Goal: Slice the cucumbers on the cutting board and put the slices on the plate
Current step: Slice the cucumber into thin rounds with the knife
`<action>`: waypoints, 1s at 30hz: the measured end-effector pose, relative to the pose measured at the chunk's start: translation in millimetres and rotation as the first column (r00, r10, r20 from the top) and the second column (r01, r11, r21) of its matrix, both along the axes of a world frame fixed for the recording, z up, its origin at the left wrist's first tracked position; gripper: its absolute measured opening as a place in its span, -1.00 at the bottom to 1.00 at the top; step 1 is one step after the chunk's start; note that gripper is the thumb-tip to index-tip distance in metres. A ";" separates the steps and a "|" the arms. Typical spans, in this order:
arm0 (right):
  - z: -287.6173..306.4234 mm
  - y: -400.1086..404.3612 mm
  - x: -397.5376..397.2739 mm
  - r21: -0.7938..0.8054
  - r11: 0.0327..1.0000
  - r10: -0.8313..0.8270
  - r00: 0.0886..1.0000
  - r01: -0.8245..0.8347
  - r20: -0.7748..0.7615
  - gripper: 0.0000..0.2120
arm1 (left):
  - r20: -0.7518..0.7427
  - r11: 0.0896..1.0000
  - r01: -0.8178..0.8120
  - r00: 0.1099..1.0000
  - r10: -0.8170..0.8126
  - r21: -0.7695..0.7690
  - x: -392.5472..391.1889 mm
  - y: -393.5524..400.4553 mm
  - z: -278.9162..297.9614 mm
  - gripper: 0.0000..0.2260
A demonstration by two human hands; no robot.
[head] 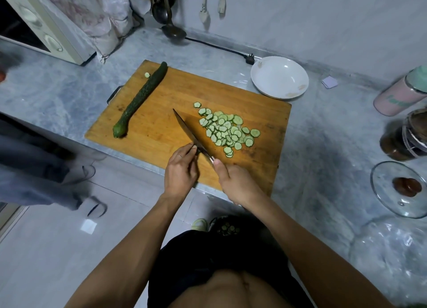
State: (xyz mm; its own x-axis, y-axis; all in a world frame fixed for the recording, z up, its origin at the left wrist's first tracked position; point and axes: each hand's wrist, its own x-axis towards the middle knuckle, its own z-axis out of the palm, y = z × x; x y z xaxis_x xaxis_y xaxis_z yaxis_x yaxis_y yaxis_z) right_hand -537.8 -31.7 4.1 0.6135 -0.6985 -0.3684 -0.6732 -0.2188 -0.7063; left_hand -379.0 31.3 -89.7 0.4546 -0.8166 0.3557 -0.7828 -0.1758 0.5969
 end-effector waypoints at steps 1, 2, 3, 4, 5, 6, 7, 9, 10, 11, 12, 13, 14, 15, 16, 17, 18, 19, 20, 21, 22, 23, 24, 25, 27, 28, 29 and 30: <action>0.0 -1.3 -0.6 0.033 0.999 -0.019 1.000 0.019 0.004 -0.40 | -0.012 1.000 -0.018 1.000 0.018 0.010 -1.3 1.6 1.4 -0.71; 0.1 -3.0 -1.4 0.075 0.996 -0.047 0.999 0.045 0.013 -0.40 | -0.036 0.999 -0.046 0.998 0.046 0.011 -2.7 3.0 3.3 -0.72; 0.5 -4.9 -3.0 0.113 0.991 -0.074 0.997 0.071 0.020 -0.40 | -0.065 0.997 -0.076 0.995 0.076 0.002 -4.1 3.7 4.8 -0.74; 1.0 -7.1 -5.1 0.130 0.987 -0.093 0.995 0.090 0.020 -0.40 | -0.090 0.995 -0.100 0.991 0.098 -0.013 -5.4 3.8 5.8 -0.76; 1.8 -9.8 -7.4 0.125 0.987 -0.100 0.995 0.097 0.015 -0.39 | -0.104 0.993 -0.115 0.988 0.112 -0.027 -6.3 3.3 6.1 -0.77; 3.3 -12.8 -9.5 0.110 0.989 -0.095 0.995 0.094 0.008 -0.38 | -0.110 0.992 -0.123 0.987 0.119 -0.030 -6.6 2.8 6.6 -0.78; 4.3 -16.6 -11.8 0.095 0.992 -0.089 0.996 0.088 0.006 -0.38 | -0.112 0.992 -0.127 0.986 0.123 -0.022 -6.6 1.5 7.6 -0.78; 6.1 -24.2 -16.9 0.055 0.996 -0.070 0.998 0.069 0.008 -0.39 | -0.105 0.992 -0.128 0.986 0.128 0.013 -5.9 0.1 10.2 -0.78; 6.9 -27.0 -19.7 0.027 0.998 -0.053 0.999 0.053 0.010 -0.41 | -0.098 0.992 -0.123 0.987 0.125 0.024 -5.3 0.2 12.6 -0.79; 6.4 -29.1 -22.6 -0.009 0.999 -0.031 0.999 0.032 0.010 -0.42 | -0.095 0.993 -0.120 0.988 0.121 0.020 -4.7 0.8 15.8 -0.79; 5.4 -30.5 -25.8 -0.049 0.999 -0.004 1.000 0.005 0.006 -0.44 | -0.103 0.992 -0.123 0.987 0.121 -0.009 -4.4 1.3 21.3 -0.78; 4.6 -31.3 -29.1 -0.083 0.996 0.024 1.000 -0.024 0.000 -0.46 | -0.121 0.989 -0.133 0.985 0.124 -0.068 -3.7 1.7 28.8 -0.78; 4.8 -31.2 -32.5 -0.112 0.992 0.054 0.999 -0.054 -0.007 -0.48 | -0.134 0.977 -0.144 0.983 0.124 -0.156 -3.1 1.7 38.8 -0.80; 5.1 -31.0 -35.8 -0.143 0.986 0.081 0.997 -0.083 -0.015 -0.51 | -0.129 0.957 -0.145 0.985 0.115 -0.252 -2.3 1.0 50.5 -0.81; 5.4 -31.0 -38.8 -0.177 0.978 0.112 0.993 -0.114 -0.023 -0.54 | -0.097 0.936 -0.123 0.991 0.096 -0.329 -0.9 -0.2 63.5 -0.83; 6.6 -30.8 -41.1 -0.216 0.964 0.148 0.988 -0.152 -0.036 -0.57 | -0.042 0.926 -0.070 0.997 0.058 -0.370 1.7 -2.4 76.4 -0.84; 7.0 -30.6 -42.6 -0.261 0.945 0.187 0.981 -0.196 -0.058 -0.60 | 0.021 0.932 0.007 1.000 0.000 -0.362 5.2 -5.5 88.6 -0.84; 6.8 -30.5 -42.8 -0.305 0.922 0.222 0.971 -0.239 -0.090 -0.61 | 0.074 0.948 0.100 0.994 -0.081 -0.302 9.5 -9.6 97.9 -0.82; 7.3 -30.5 -42.0 -0.344 0.898 0.248 0.961 -0.276 -0.124 -0.63 | 0.098 0.961 0.195 0.979 -0.178 -0.196 13.6 -14.1 105.8 -0.79; 7.4 -30.8 -40.7 -0.381 0.874 0.261 0.953 -0.301 -0.155 -0.64 | 0.093 0.958 0.277 0.958 -0.271 -0.070 17.4 -19.0 111.6 -0.76; 8.0 -31.2 -39.3 -0.416 0.852 0.267 0.947 -0.319 -0.180 -0.63 | 0.065 0.938 0.341 0.936 -0.345 0.055 19.3 -23.4 115.6 -0.74; 8.8 -31.5 -37.6 -0.448 0.831 0.270 0.943 -0.331 -0.196 -0.60 | 0.028 0.907 0.388 0.917 -0.398 0.163 20.1 -27.6 118.0 -0.71; 10.2 -31.9 -36.3 -0.479 0.809 0.274 0.939 -0.341 -0.206 -0.56 | -0.005 0.871 0.416 0.903 -0.430 0.261 19.6 -31.3 120.0 -0.68; 12.4 -32.6 -34.9 -0.505 0.789 0.278 0.937 -0.349 -0.212 -0.53 | -0.029 0.834 0.428 0.894 -0.447 0.348 19.2 -35.3 121.1 -0.64; 17.7 -35.1 -32.9 -0.531 0.766 0.283 0.932 -0.362 -0.227 -0.52 | -0.070 0.765 0.417 0.894 -0.442 0.491 19.4 -44.9 123.2 -0.57; 20.1 -36.4 -32.3 -0.533 0.759 0.289 0.927 -0.373 -0.238 -0.53 | -0.097 0.731 0.407 0.899 -0.428 0.547 19.7 -50.8 124.3 -0.55; 22.1 -37.8 -31.4 -0.533 0.753 0.296 0.921 -0.387 -0.251 -0.53 | -0.127 0.693 0.403 0.901 -0.414 0.598 20.5 -57.8 124.6 -0.55; 24.6 -38.9 -30.8 -0.533 0.746 0.300 0.916 -0.398 -0.264 -0.54 | -0.155 0.657 0.406 0.900 -0.406 0.636 20.9 -64.3 124.2 -0.57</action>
State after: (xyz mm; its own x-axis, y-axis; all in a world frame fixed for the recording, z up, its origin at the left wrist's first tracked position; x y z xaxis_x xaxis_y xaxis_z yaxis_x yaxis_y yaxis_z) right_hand -568.6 -70.5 28.8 0.8268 -0.5559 -0.0860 -0.5561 -0.7850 -0.2730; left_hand -358.0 -33.0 34.5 0.0221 -0.9470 -0.3206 -0.8695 -0.1765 0.4614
